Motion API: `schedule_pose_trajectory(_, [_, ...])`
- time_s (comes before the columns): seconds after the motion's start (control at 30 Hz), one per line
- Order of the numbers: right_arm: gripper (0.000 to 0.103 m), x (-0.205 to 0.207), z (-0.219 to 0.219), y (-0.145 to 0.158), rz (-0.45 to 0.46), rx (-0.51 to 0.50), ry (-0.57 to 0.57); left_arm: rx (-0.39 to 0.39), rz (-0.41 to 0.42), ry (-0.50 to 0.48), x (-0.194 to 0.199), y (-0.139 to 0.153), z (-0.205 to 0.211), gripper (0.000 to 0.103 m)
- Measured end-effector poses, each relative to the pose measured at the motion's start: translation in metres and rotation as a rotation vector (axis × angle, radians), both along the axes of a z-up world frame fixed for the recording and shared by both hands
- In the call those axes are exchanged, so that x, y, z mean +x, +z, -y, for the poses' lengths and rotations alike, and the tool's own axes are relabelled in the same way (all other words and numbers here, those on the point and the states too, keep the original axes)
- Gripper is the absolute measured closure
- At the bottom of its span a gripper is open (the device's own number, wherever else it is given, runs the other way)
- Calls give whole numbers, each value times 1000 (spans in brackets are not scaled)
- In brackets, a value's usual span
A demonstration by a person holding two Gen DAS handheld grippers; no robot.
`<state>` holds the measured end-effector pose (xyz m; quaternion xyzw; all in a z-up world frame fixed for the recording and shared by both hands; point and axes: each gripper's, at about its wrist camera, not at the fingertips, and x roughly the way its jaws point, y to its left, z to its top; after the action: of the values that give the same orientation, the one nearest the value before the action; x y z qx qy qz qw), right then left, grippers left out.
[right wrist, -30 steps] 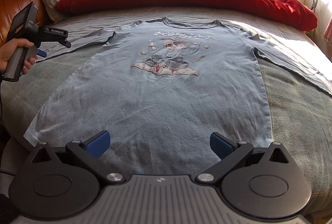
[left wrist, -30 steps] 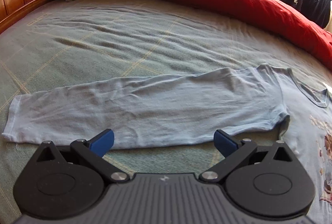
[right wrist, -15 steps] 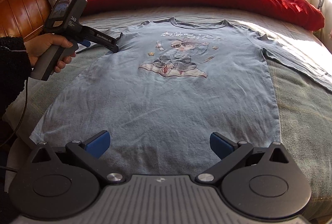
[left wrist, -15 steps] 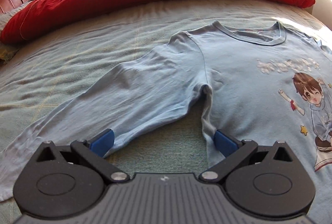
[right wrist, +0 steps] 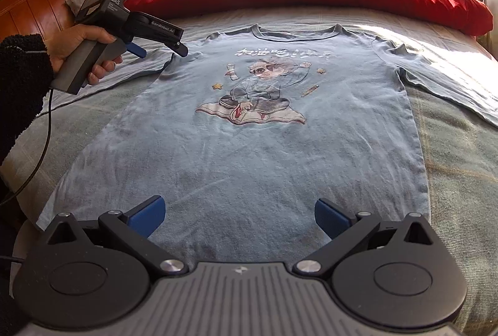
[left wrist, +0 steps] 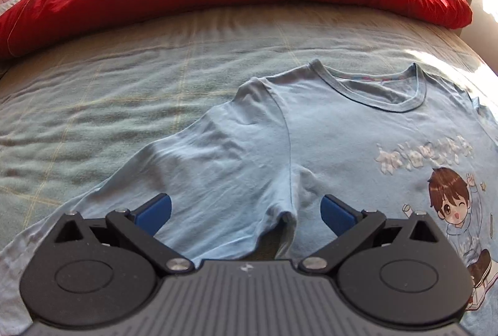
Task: Fold clothes
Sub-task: 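Move the open left gripper along the sleeve toward the armpit, then lift the left gripper back from the shirt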
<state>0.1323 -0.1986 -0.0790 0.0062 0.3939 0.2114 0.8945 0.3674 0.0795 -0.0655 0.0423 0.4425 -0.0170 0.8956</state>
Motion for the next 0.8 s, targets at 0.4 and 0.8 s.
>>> schedule_pose_trajectory(0.4, [0,-3,8,4,9,29,-30,13,-41,79,-43,-3,-31,1])
schedule_pose_trajectory(0.8, [0,-26,-7,7,14,-3,-3,-203,13,-163,-140,46,12,1])
